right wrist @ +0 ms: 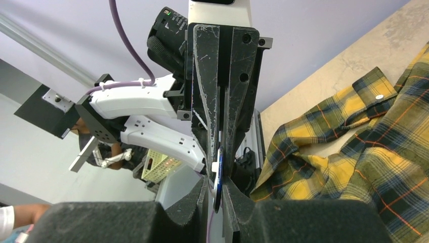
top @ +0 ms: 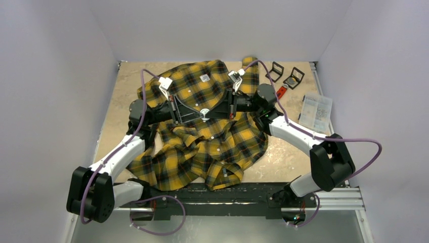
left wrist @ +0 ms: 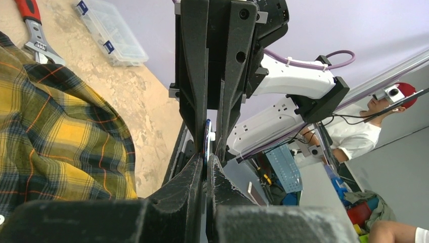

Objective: Remove the brooch from the garment

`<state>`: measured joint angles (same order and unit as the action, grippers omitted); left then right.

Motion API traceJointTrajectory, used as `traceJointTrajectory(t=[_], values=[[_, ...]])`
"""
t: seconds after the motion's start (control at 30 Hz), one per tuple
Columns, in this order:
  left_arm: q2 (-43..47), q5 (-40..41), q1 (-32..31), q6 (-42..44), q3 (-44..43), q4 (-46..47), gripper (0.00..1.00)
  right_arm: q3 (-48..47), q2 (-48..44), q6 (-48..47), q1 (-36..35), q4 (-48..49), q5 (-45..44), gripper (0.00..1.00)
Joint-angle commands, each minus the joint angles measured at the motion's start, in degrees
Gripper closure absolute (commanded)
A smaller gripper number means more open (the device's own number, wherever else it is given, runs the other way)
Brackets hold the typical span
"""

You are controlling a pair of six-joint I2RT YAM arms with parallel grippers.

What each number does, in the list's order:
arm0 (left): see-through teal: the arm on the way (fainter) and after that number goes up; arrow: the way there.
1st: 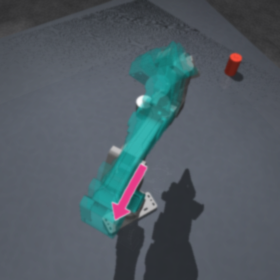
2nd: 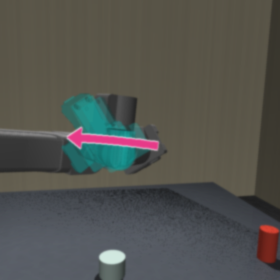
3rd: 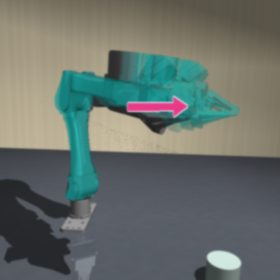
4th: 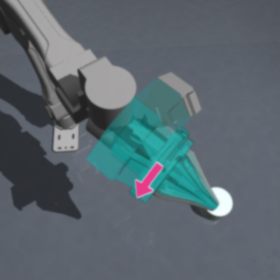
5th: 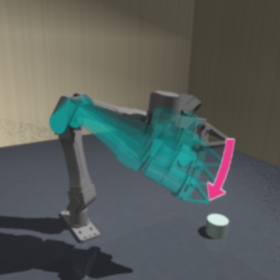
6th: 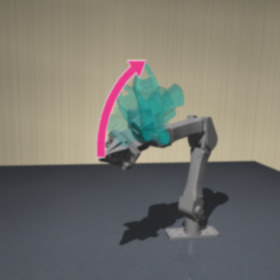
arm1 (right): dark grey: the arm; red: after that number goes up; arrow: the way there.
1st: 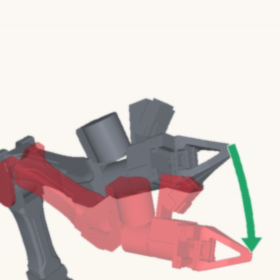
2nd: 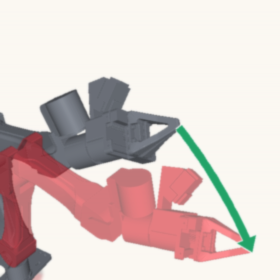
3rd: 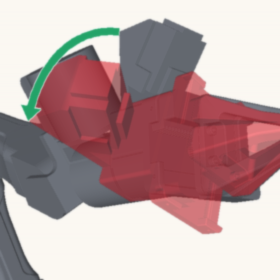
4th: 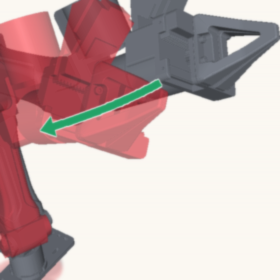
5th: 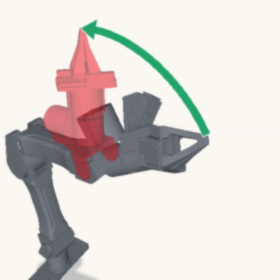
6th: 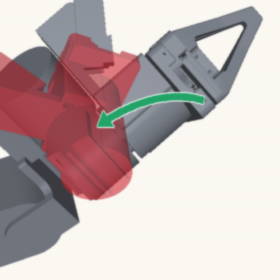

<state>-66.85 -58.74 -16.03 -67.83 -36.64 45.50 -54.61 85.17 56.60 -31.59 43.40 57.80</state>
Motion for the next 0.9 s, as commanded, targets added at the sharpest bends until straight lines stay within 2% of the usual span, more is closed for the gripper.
traceJointTrajectory(t=[0.0, 0.43, 0.87], values=[[0.60, -2.29, -1.01, 2.32, -1.06, 3.06, 1.00, -2.12, 0.52, 0.22, 0.06, 2.16, -0.32, 0.82], [1.00, -3.57, -1.80, 7.27, -2.59, -0.06, 1.00, -3.22, 1.23, -1.47, 0.08, -2.09, -0.16, 0.93], [1.49, -4.12, -2.25, 10.52, -3.75, -2.54, 1.00, -4.10, 0.87, -5.20, 0.08, -9.95, -0.92, 0.96]])
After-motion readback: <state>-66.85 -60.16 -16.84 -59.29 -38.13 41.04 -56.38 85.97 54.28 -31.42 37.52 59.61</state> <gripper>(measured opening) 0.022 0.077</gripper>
